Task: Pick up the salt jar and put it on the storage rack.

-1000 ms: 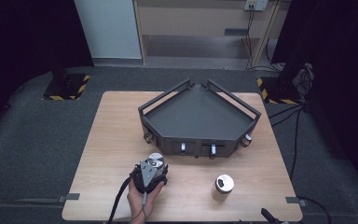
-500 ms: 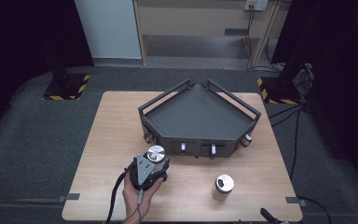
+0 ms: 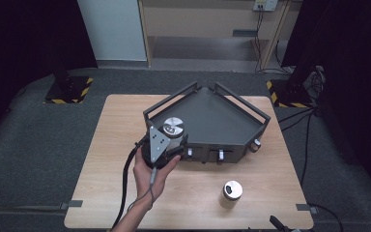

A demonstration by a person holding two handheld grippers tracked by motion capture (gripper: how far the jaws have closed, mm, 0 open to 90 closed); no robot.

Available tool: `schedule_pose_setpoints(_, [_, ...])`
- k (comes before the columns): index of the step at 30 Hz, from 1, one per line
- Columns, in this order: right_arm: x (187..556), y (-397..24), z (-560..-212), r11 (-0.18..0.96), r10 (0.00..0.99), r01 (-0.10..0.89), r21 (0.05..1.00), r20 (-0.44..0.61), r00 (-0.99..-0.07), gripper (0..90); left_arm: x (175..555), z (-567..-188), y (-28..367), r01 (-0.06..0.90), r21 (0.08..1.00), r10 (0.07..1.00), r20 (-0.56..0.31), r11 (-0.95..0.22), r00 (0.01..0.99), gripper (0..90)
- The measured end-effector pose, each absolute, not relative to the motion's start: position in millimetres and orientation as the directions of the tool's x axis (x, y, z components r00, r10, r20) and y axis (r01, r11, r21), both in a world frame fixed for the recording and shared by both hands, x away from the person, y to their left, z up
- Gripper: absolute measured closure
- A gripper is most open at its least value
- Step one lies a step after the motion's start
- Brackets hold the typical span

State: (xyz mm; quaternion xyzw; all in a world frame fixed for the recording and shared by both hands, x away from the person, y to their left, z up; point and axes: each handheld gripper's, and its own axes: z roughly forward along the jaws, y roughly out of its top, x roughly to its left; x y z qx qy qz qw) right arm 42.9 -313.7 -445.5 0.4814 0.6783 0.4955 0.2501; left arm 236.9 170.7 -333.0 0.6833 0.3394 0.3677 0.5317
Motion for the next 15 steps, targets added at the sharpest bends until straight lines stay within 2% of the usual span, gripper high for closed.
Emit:
schedule_pose_setpoints(6, [45, -316, -447, 0.027, 0.898, 0.414, 0.91, 0.16, -0.41, 12.2, 269, -311, 158, 0.048, 0.975, 0.852, 0.165, -0.217, 0.496, 29.2])
schedule_pose_setpoints(15, [47, -319, -449, 0.004, 0.894, 0.427, 0.904, 0.188, -0.407, 12.2, 323, -310, 138, 0.084, 0.969, 0.866, 0.166, -0.231, 0.471, 29.3])
